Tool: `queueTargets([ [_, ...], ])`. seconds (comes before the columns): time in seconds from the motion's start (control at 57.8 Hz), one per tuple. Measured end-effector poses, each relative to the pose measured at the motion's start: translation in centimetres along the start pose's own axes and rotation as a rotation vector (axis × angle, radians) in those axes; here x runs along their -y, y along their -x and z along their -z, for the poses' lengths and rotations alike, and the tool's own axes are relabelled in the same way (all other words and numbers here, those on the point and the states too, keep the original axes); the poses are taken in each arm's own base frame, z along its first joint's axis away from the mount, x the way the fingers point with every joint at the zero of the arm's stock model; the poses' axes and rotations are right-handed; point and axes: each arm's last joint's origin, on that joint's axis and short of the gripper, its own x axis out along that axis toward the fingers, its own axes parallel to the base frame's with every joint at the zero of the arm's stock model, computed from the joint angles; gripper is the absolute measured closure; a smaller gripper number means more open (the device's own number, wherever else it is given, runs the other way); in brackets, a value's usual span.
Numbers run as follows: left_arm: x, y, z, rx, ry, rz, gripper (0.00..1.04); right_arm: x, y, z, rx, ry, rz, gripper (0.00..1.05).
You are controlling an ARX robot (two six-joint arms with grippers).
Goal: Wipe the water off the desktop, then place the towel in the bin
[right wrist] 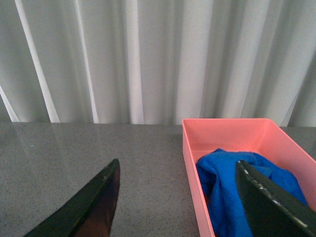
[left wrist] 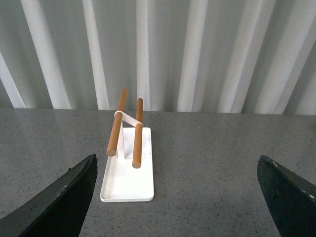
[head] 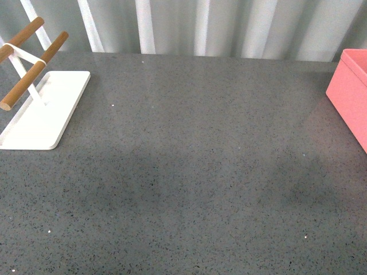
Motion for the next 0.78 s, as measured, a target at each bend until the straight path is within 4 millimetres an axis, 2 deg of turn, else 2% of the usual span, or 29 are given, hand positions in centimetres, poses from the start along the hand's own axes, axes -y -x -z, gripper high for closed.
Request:
queueTargets([
  [0.069, 0.00, 0.00, 0.00, 0.000, 0.000, 0.000, 0.07, 0.00, 0.00, 0.00, 0.000, 0.000, 0.000, 0.12],
  [0.121, 0.00, 0.00, 0.00, 0.000, 0.000, 0.000, 0.07, 0.00, 0.00, 0.00, 0.000, -0.002, 0.000, 0.05],
  [0.208, 0.00, 0.00, 0.00, 0.000, 0.000, 0.000, 0.07, 0.00, 0.00, 0.00, 0.000, -0.001, 0.000, 0.08],
  [0.779, 0.00, 0.00, 0.00, 0.000, 0.000, 0.000, 0.07, 0.00, 0.00, 0.00, 0.000, -0.001, 0.000, 0.07],
])
